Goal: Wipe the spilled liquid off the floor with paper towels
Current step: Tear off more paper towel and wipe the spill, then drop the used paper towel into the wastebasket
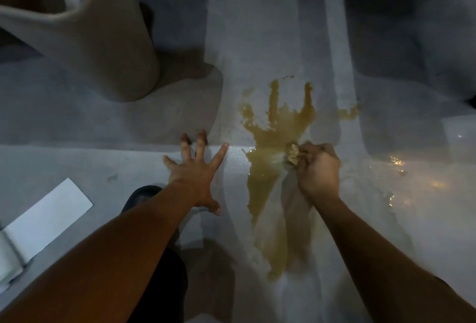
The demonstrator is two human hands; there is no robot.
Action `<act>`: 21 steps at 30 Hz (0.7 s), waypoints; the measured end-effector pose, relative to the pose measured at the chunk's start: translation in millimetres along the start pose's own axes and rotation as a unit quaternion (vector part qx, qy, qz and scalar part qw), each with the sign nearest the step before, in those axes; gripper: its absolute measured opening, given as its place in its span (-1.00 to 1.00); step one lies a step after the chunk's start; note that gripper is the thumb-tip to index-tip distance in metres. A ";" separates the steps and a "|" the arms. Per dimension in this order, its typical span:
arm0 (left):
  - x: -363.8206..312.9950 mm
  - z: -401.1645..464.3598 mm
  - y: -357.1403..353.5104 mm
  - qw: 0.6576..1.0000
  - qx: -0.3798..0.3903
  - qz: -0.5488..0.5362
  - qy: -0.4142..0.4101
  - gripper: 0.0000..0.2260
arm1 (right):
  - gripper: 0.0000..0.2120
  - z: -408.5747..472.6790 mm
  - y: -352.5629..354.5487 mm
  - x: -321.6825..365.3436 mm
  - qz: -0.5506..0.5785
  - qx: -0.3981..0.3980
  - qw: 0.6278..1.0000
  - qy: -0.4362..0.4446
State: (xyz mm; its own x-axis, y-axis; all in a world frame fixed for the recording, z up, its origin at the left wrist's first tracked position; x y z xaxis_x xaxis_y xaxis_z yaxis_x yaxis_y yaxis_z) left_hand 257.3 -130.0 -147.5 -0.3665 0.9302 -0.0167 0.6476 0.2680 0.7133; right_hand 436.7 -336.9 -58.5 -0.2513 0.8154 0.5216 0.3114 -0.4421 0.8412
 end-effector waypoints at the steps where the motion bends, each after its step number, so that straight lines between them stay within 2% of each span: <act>1: -1.3 -0.8 2.2 1.000 -0.002 -0.007 -0.004 0.45 | -0.73 -1.8 8.1 11.6 0.022 -0.011 1.000 0.017; 3: 1.1 -5.3 11.2 0.999 -0.007 -0.051 -0.005 0.40 | -0.76 -0.4 15.5 39.8 0.081 -0.025 0.996 0.043; 5: 15.7 -9.2 27.9 0.992 -0.045 -0.119 0.007 0.28 | -0.81 12.4 14.6 66.0 0.112 -0.033 0.992 0.038; 8: 70.9 -25.6 61.3 0.952 -0.189 -0.233 0.059 -0.08 | -0.73 29.9 16.9 122.6 0.176 -0.046 0.981 0.061; 11: 136.7 -52.1 76.5 0.909 -0.292 -0.281 0.092 -0.40 | -0.84 28.1 32.0 227.0 0.237 -0.041 0.960 0.141; 15: 187.3 -76.3 69.4 0.876 -0.321 -0.349 0.090 -0.77 | -0.85 28.4 60.5 355.9 0.292 -0.080 0.916 0.263; 17: 208.1 -91.2 52.4 0.860 -0.334 -0.368 0.117 -0.80 | -0.86 36.1 56.5 409.0 0.283 -0.098 0.906 0.300; 19: 226.4 -104.9 33.5 0.851 -0.348 -0.368 0.136 -0.69 | -0.84 47.0 35.3 445.8 0.231 -0.081 0.918 0.313; 21: 247.8 -119.1 18.6 0.847 -0.355 -0.362 0.159 -0.63 | -0.72 50.1 15.1 456.7 0.176 -0.069 0.931 0.313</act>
State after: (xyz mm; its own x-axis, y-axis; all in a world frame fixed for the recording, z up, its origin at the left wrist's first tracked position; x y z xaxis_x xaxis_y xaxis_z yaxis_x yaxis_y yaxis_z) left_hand 98.9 75.7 -55.0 -0.7301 0.4423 -0.5208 -0.3468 0.4169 0.8402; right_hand 372.6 47.6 185.3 -0.6538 0.2523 0.7134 0.3661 -0.7196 0.5900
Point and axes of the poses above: each hand's wrist, its own z-axis towards the middle knuckle, its own y-axis out of the back of the hand, x = y × z, the point moved 10 cm from there along z, towards the middle knuckle, and after that the axes turned 5 degrees about z, right-handed, at the moved point
